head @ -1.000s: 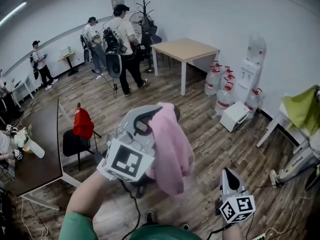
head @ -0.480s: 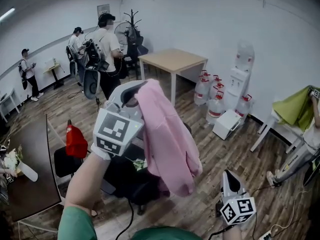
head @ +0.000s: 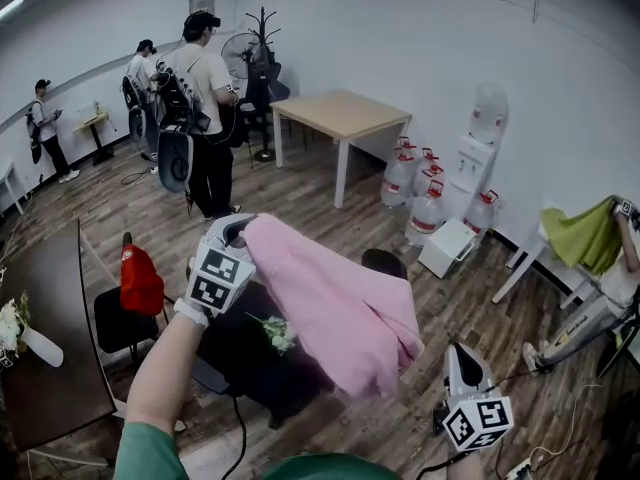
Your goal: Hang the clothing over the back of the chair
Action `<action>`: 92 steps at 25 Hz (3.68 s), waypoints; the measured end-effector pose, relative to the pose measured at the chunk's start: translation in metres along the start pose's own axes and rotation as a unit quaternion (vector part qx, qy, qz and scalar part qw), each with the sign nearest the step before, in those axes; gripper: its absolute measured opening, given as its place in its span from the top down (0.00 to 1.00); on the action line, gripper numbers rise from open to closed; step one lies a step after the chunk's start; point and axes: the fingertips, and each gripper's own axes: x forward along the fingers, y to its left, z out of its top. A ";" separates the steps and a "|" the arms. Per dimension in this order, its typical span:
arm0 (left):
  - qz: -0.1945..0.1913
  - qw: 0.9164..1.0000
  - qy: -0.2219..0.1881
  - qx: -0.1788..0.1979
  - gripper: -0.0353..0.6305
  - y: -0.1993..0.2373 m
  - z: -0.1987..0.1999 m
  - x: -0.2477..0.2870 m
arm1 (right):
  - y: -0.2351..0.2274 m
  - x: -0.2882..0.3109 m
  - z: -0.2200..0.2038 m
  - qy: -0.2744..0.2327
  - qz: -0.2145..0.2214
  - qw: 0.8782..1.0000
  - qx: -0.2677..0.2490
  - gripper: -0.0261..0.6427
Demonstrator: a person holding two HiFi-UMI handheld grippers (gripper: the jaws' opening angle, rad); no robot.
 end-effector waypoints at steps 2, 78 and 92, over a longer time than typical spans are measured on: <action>-0.021 0.999 0.024 -0.009 0.88 -0.015 -0.044 0.003 | -0.003 0.002 -0.002 0.011 -0.009 1.000 -0.013 0.96; 0.053 0.971 -0.083 -0.216 0.90 -0.379 0.174 -0.089 | -0.186 -0.132 0.032 -0.095 0.073 0.993 0.012 0.96; 0.060 0.976 -0.069 -0.196 0.90 -0.381 0.178 -0.097 | -0.179 -0.125 0.034 -0.103 0.096 0.990 0.026 0.96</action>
